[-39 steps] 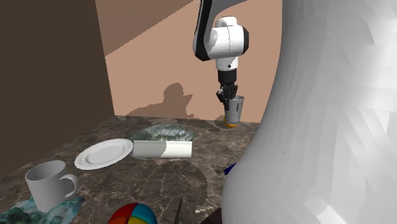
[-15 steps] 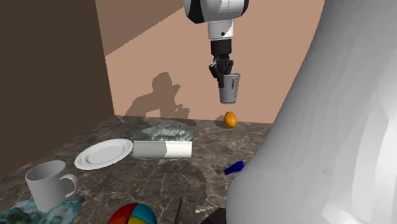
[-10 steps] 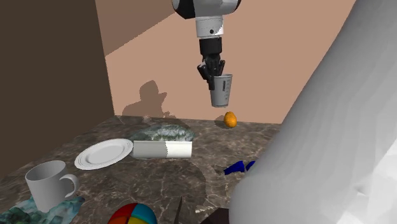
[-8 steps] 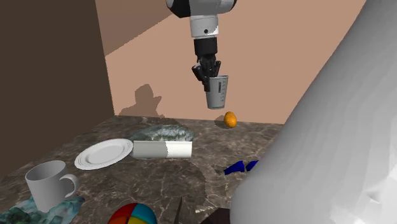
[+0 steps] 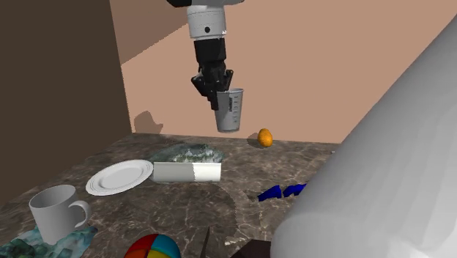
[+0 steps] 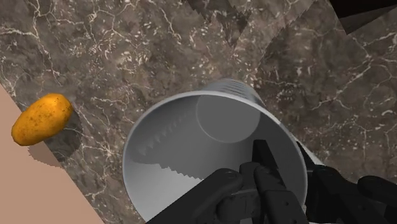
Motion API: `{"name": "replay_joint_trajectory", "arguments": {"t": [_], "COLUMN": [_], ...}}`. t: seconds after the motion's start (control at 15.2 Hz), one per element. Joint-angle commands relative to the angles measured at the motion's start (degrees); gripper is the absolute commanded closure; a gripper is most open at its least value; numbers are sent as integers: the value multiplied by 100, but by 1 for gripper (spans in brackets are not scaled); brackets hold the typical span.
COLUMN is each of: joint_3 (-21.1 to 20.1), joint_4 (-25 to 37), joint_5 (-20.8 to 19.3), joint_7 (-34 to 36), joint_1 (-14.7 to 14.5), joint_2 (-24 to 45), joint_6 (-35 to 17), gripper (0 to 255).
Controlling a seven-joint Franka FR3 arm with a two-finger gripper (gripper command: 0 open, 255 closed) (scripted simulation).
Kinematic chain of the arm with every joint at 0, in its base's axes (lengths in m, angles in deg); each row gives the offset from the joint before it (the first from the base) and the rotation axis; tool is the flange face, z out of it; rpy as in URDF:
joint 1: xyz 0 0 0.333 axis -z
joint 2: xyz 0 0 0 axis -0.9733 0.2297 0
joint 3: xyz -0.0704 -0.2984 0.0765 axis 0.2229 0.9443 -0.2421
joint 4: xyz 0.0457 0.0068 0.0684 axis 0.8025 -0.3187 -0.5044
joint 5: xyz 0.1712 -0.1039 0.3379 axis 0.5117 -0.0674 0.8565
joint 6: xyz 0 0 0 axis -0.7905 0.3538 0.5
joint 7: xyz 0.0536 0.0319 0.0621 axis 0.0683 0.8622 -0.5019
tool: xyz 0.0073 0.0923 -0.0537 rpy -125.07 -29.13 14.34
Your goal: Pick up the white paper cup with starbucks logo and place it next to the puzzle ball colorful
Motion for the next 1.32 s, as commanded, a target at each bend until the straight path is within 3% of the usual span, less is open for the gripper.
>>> {"name": "replay_joint_trajectory", "arguments": {"t": [0.0,0.66,1.25], "joint_3": [-221,-1312,-1316], "joint_4": [-212,-564,-1053], "joint_5": [40,525,488], "joint_7": [311,1700,1800], "joint_1": [-98,-695,-690], "joint_2": [-193,-616,-445], "joint_6": [32,319,-334], "gripper": [255,255,255]}}
